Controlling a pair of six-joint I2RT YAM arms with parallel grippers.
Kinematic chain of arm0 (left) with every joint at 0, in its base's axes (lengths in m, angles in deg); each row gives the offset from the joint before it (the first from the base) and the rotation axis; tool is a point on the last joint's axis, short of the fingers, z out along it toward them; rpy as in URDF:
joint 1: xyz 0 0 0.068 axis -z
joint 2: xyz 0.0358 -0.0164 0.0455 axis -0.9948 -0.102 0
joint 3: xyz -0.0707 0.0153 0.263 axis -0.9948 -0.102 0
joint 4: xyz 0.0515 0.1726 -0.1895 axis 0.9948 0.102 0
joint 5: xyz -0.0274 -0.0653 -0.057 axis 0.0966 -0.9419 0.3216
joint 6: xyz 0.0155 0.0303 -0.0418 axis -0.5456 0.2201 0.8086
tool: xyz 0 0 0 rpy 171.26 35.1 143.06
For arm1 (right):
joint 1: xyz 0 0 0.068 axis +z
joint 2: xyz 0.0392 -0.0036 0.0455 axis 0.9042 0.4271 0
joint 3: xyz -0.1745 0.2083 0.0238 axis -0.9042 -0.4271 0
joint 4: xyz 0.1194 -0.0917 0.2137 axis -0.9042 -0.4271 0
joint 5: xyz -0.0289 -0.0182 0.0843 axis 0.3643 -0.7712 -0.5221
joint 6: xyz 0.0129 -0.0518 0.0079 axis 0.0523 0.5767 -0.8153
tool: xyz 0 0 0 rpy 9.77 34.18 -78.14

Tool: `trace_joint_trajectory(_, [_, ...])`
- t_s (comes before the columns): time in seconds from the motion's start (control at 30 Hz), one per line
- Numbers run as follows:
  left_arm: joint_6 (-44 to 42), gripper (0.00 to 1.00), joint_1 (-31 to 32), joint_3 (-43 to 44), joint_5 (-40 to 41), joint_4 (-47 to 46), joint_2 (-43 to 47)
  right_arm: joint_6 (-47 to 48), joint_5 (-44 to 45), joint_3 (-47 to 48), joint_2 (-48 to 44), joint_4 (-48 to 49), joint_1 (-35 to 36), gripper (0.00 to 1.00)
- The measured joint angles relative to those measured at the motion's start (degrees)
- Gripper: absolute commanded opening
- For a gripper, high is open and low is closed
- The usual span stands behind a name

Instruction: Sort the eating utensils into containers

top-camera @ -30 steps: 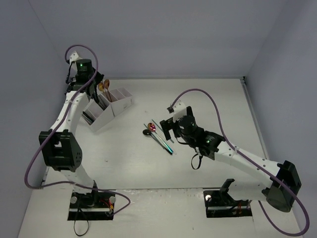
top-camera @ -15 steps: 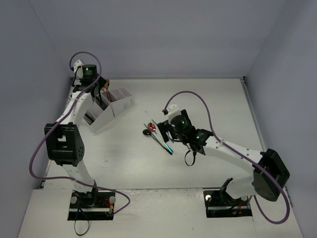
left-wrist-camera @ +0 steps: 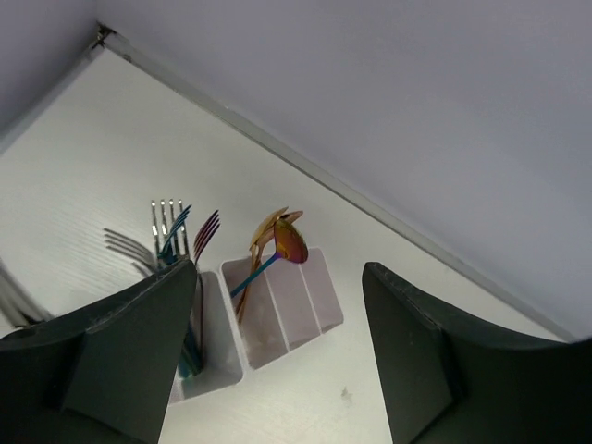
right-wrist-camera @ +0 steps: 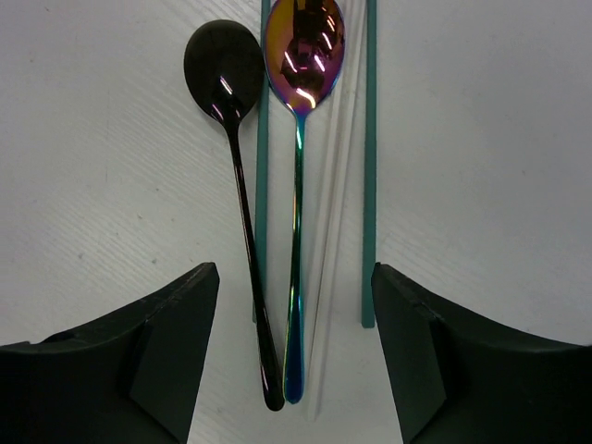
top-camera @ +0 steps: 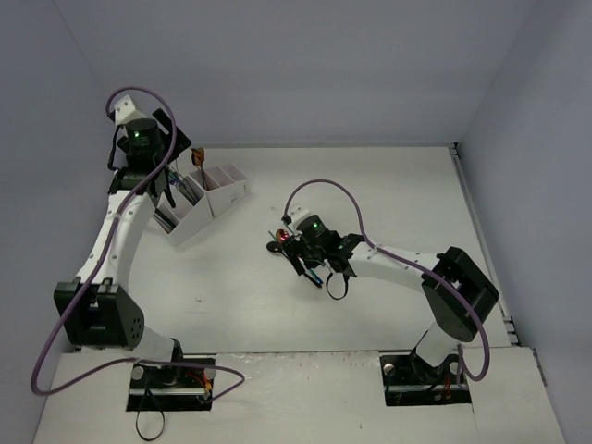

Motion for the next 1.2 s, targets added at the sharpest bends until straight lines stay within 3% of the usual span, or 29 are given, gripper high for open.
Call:
trace_joint_trajectory(0.2, [-5.6, 0.7, 0.0, -9.9, -5.9, 1.7, 13.4, 0.6, -1.8, 4.0, 5.0, -0.1, 0.0, 0.49])
trace_joint_trajectory(0.4, [-7.9, 0.69, 0.0, -23.8, -17.1, 4.3, 22.5, 1.7, -2.3, 7.5, 9.5, -0.2, 0.0, 0.4])
trace_joint_trajectory(0.73, [-12.5, 0.7, 0.1, -34.0, -26.0, 9.5, 23.4, 2.8, -3.4, 13.1, 15.1, -0.3, 2.7, 0.31])
trace_joint_trajectory(1.03, [-12.9, 0.7, 0.1, -34.4, -28.0, 10.1, 23.2, 3.1, -3.2, 14.8, 17.6, -0.1, 3.6, 0.21])
trace_joint_trajectory(1.2, [-12.9, 0.7, 0.1, -34.4, -28.2, 10.1, 23.2, 3.0, -2.1, 15.0, 18.8, -0.2, 4.2, 0.22])
